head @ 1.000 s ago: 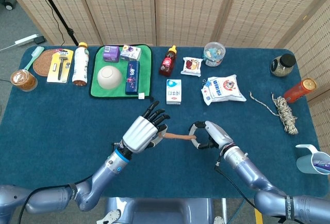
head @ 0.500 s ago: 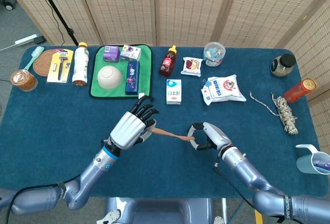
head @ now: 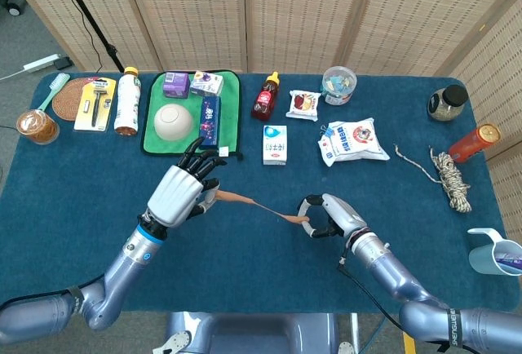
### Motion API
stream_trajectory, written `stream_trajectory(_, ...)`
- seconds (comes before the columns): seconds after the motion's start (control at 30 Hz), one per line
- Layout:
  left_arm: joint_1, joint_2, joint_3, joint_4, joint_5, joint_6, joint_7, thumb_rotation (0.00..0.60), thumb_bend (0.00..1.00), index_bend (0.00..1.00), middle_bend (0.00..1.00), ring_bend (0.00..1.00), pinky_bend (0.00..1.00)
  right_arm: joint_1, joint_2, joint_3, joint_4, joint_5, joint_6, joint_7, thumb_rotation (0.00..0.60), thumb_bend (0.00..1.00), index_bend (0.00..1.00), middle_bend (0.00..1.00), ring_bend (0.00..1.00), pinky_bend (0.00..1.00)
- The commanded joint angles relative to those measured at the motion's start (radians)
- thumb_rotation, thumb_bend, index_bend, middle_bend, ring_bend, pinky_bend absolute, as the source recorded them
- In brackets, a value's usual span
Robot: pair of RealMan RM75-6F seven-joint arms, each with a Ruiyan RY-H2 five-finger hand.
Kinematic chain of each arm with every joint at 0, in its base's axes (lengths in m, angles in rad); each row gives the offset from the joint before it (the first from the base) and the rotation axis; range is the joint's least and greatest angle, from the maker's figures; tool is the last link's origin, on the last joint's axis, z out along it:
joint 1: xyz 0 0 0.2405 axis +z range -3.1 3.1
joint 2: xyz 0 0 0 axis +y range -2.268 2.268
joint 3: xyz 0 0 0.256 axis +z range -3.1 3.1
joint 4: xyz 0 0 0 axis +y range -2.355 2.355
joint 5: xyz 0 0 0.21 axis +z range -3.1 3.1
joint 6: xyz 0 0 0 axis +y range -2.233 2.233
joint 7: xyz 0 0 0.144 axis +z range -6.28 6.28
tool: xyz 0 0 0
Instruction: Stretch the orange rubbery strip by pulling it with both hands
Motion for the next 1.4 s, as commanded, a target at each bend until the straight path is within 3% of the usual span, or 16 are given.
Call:
stream_trajectory(0.03,0.008,0.012,-0.002,-0.005,-0.002,0.008,-0.006,0.6,0.42,0.77,0.32,0.2,0.0,-0.001,0.0,0.0,0.0,0.0,0.0,0.001,0.6,0.52,0.68,0.33,0.23,0.11)
stream_trajectory(1.4,0.07,0.158,-0.074,-0.017,-0.083,0.064,-0.099,0.6,0.42,0.76,0.32,0.19,0.0,-0.024,0.013,-0.015,0.014,-0.013,-0.007,0.017,0.6,0.52,0.68,0.33,0.24,0.11)
